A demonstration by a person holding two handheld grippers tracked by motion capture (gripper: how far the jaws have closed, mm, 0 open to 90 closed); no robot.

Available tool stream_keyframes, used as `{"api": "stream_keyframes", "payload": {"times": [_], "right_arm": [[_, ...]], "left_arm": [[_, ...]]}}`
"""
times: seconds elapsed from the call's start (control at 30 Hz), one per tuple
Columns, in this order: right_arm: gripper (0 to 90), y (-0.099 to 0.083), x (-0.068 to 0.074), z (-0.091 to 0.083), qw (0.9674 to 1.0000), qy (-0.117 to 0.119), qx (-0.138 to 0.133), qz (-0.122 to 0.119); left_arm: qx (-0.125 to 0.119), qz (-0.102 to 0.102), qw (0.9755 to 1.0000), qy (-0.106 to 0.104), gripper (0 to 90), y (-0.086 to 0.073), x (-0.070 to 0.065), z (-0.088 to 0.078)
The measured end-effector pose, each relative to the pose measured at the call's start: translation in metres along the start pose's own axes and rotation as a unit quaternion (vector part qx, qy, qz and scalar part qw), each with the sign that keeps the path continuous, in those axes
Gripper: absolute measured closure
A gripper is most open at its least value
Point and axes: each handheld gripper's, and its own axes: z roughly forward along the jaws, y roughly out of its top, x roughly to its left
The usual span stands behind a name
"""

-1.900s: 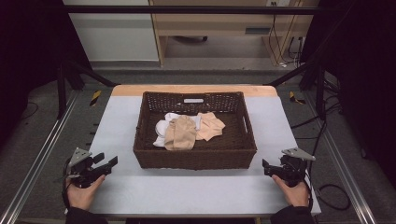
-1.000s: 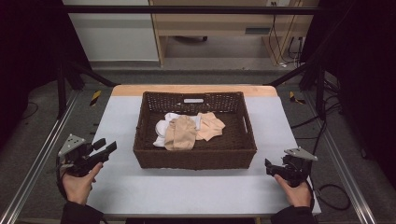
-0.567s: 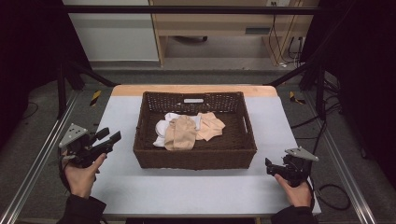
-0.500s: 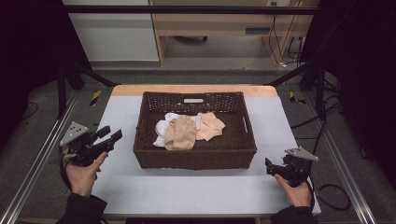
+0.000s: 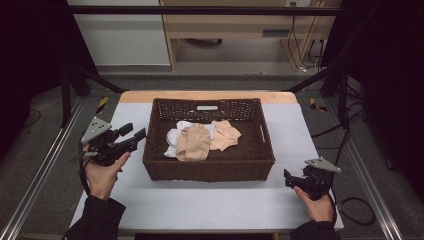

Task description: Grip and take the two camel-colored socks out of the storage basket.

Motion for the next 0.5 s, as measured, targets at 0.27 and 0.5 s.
{"api": "stream_keyframes", "payload": {"times": [0.27, 0.5], "right_arm": [[4.5, 0.000, 0.000, 0.000, 1.0000, 0.000, -0.002, 0.002], [4.7, 0.001, 0.000, 0.000, 1.0000, -0.003, -0.008, 0.002]], "left_arm": [[0.009, 0.008, 0.9998, -0.012, 44.7, 0.009, -0.011, 0.019], [0.017, 0.019, 0.9995, -0.019, 43.9, 0.019, -0.024, 0.041]]}}
